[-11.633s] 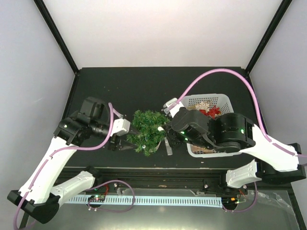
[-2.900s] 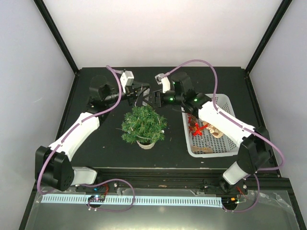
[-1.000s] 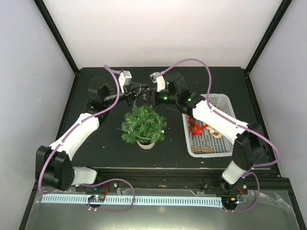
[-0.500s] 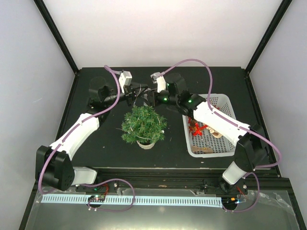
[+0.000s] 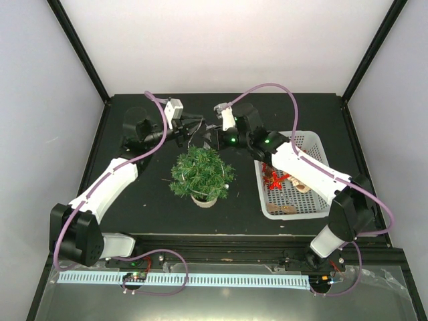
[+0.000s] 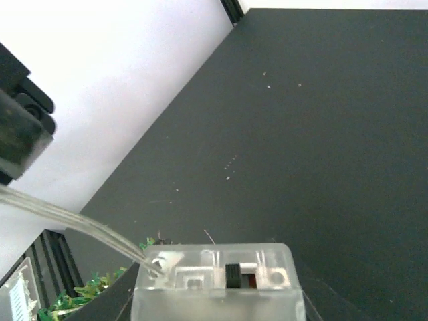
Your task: Decorate the small christmas tree
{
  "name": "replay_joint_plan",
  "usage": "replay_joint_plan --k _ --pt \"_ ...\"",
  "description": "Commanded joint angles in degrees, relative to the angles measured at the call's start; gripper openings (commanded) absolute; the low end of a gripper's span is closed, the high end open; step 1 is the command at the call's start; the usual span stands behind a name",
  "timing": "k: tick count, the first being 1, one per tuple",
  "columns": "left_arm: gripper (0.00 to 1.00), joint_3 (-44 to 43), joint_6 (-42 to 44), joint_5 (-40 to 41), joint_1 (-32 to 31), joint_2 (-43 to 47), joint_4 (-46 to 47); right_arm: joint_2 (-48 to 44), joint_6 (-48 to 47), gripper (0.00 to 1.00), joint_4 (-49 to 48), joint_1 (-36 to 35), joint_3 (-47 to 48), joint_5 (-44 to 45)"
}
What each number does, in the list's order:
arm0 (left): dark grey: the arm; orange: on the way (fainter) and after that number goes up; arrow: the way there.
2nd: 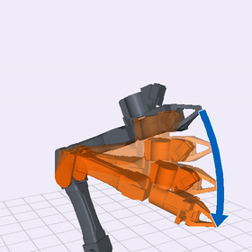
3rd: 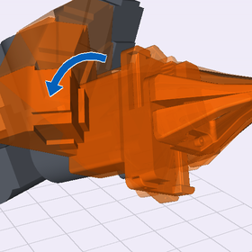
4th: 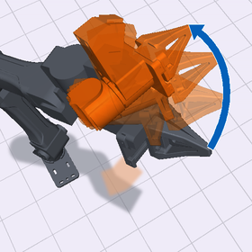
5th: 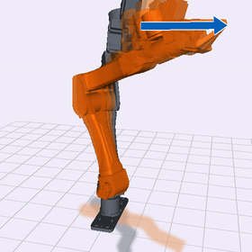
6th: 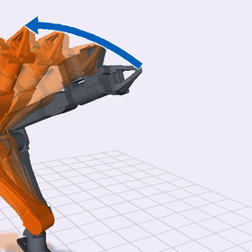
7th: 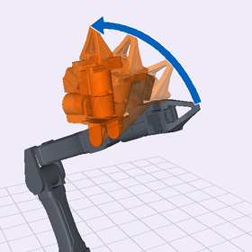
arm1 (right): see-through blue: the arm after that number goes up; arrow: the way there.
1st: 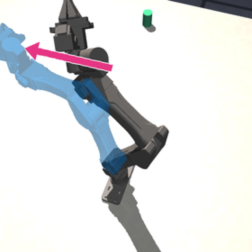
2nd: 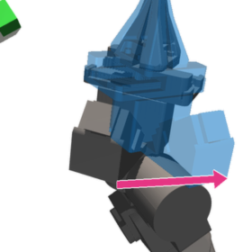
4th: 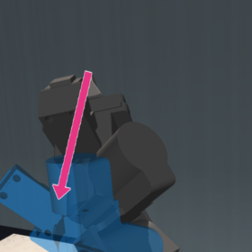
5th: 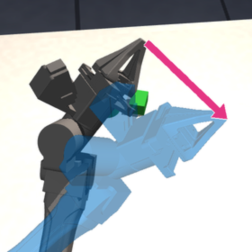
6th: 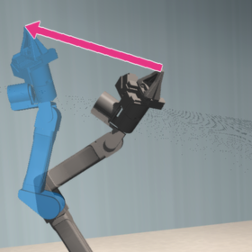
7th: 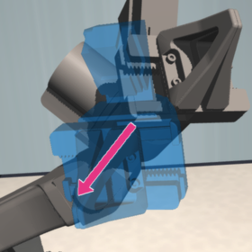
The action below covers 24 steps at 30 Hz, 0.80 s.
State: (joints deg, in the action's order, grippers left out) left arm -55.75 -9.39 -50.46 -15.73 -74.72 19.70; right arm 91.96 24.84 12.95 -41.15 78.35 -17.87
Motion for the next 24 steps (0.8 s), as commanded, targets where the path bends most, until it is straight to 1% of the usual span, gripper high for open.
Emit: replay_joint_plan --k 1,4,15,20,24 --pt "0.20 -0.78 1.63 1.07 0.51 0.80 -0.09 -0.88 -2.45 0.38 3.80 0.12 2.96 2.71" --pt "0.24 -0.90 2.43 1.51 0.52 0.72 -0.39 -0.93 -3.01 0.38 5.25 0.13 4.20 3.37" --pt "0.27 -1.77 5.11 4.71 1.18 0.45 -2.52 -1.83 -5.00 0.36 11.26 0.19 7.44 5.23" --pt "0.31 -2.78 8.82 7.10 1.40 0.48 -5.65 -2.25 -5.73 0.34 15.40 0.23 9.19 6.95" --pt "0.33 -5.84 11.74 7.89 1.81 -1.00 -11.20 -3.42 -6.25 0.34 17.77 0.27 10.40 7.81"
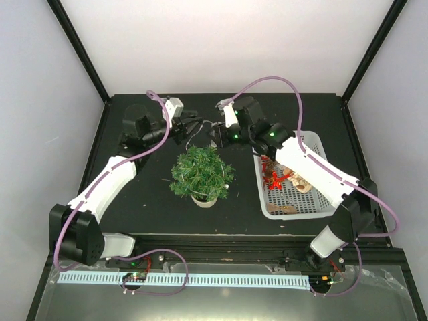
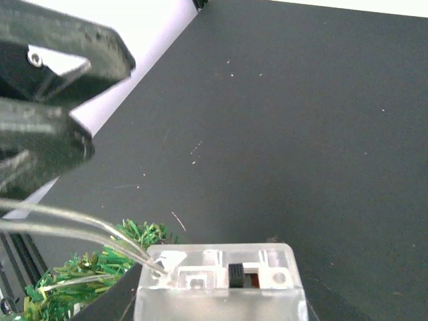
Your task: Decorate the small christmas tree
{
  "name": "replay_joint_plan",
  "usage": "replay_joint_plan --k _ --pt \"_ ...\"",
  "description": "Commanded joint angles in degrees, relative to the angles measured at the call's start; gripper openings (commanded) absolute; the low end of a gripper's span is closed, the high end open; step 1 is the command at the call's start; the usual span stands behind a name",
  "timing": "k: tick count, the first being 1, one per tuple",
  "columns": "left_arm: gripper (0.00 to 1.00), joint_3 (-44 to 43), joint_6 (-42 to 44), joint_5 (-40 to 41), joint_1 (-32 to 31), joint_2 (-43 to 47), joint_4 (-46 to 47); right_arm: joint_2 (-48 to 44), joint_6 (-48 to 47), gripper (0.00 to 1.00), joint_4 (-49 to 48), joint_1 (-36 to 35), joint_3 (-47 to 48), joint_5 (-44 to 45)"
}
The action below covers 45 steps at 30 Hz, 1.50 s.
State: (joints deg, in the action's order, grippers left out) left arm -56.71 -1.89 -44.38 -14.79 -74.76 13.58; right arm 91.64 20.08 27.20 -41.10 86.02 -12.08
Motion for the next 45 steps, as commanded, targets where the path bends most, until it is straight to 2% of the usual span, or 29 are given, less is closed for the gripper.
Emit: replay_joint_plan --k 1,10,24,32,38,45 --pt "0.33 -5.24 4.42 1.97 0.96 -1.19 -5.59 -3.28 -1.63 0.34 4.27 0.24 3.19 2.11" --pt "0.36 -6.49 7.61 4.37 1.15 -1.64 -7.99 -5.97 -3.01 0.33 16.69 0.24 7.89 3.23" --pt "0.38 -9.62 10.54 6.74 1.95 -1.13 -13.10 -14.39 1.10 0.33 26.82 -0.93 1.47 1.67" --pt "0.39 -13.30 11.42 5.23 2.20 -1.60 -18.58 -11.34 5.30 0.31 31.76 -6.21 3.66 4.67" --pt "0.41 -14.80 13.85 3.49 2.22 0.34 -22.59 -9.76 9.03 0.29 35.23 -6.84 4.79 6.01" --pt "0.43 -21.41 19.87 0.66 2.35 0.75 -36.02 -6.40 10.77 0.30 42.57 -6.96 12.38 8.63"
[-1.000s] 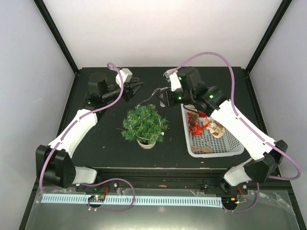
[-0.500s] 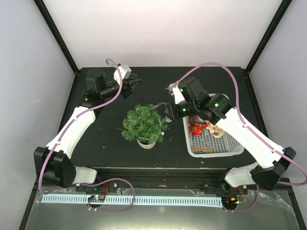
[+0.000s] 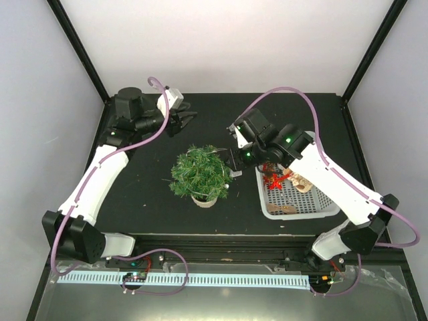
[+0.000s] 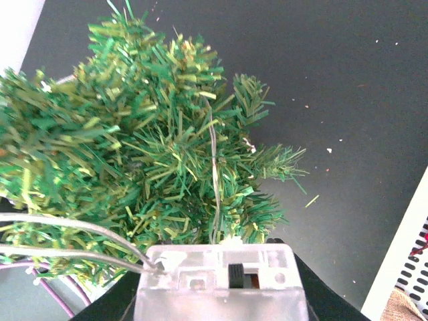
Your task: Decorate the small christmas tree
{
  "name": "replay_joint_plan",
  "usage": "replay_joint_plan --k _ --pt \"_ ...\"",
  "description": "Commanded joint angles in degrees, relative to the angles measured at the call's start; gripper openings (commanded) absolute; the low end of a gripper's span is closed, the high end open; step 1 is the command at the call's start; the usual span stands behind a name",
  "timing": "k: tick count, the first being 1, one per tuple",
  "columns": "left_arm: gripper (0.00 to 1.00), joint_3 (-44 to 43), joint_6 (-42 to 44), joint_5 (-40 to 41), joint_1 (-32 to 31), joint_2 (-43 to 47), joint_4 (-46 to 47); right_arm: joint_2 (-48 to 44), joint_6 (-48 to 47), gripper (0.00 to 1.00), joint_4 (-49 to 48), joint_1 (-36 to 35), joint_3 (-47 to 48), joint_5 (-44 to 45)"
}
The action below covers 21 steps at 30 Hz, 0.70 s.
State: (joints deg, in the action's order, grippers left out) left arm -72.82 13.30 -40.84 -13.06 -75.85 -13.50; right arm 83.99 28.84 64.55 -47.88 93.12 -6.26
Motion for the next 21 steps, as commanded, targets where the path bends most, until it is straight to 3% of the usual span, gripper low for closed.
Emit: replay_joint_plan --k 1,13,21 --pt "0.43 -6.33 5.26 -3.17 0.73 1.85 -10.88 1.90 2.13 0.30 6.23 -0.12 6.60 3.02" --pt "0.43 -14.91 21.60 -20.60 4.35 2.07 -39.85 8.96 3.50 0.30 11.49 -0.17 13.46 3.67" --pt "0.41 -17.97 35.51 -22.70 4.78 -0.62 -55.10 12.67 3.02 0.30 14.46 -0.10 18.93 5.14"
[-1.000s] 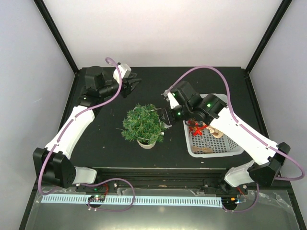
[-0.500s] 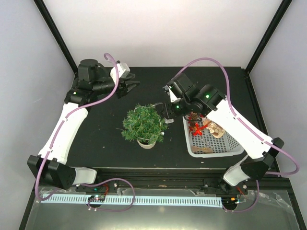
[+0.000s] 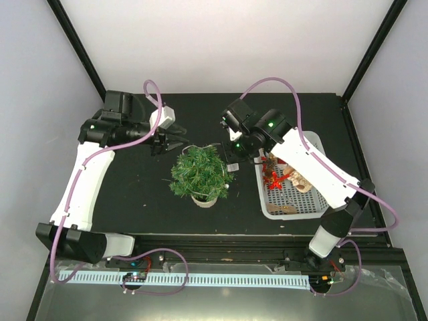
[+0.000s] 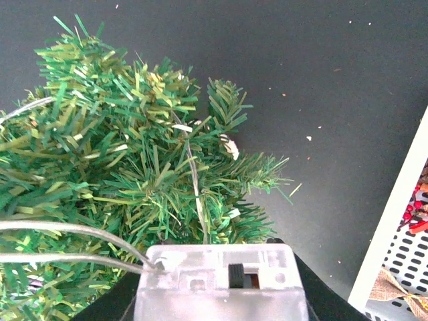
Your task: Decorate the small christmas tree
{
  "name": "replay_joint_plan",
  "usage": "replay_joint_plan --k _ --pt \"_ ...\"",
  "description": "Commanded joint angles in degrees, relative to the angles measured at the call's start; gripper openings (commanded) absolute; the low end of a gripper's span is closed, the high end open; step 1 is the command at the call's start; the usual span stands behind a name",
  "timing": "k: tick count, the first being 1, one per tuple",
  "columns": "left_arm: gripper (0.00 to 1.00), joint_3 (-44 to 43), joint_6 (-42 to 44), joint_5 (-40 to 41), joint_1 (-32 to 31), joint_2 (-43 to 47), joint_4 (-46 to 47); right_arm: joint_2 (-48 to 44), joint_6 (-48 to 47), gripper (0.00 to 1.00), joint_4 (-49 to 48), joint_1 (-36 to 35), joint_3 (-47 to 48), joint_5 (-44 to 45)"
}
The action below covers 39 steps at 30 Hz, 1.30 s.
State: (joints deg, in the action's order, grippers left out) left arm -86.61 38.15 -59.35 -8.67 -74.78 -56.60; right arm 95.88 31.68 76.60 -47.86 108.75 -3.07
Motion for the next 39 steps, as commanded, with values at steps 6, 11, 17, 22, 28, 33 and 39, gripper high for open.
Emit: replay_joint_plan --k 6,11,17,22,28,33,39 --pt "0.40 -8.24 16.00 -2.55 0.32 -6.77 -20.50 2.52 -0.30 0.30 3.08 -0.10 5.05 1.99" --pt "0.40 -6.57 15.72 -0.86 0.17 -7.65 -17.03 3.26 -0.64 0.30 4.04 -0.11 6.76 2.09" --pt "0.40 -4.03 13.38 1.17 -0.50 -7.89 -11.49 3.11 -0.67 0.30 4.28 -0.11 6.54 2.26" --pt "0.40 -3.07 12.96 2.84 -1.88 -8.69 -9.87 2.45 -0.53 0.30 4.15 -0.13 5.57 2.45" --pt "0.39 -2.03 12.48 5.22 -3.77 -9.11 -7.78 1.82 -0.09 0.30 3.75 -0.10 4.25 2.26" --pt "0.39 -0.67 10.44 7.47 -4.98 -9.73 -4.35 0.98 0.43 0.30 3.58 -0.06 3.16 1.98" --pt "0.39 -0.23 6.89 9.22 -5.82 -11.18 -0.07 -1.07 1.32 0.30 3.80 -0.06 1.16 1.45"
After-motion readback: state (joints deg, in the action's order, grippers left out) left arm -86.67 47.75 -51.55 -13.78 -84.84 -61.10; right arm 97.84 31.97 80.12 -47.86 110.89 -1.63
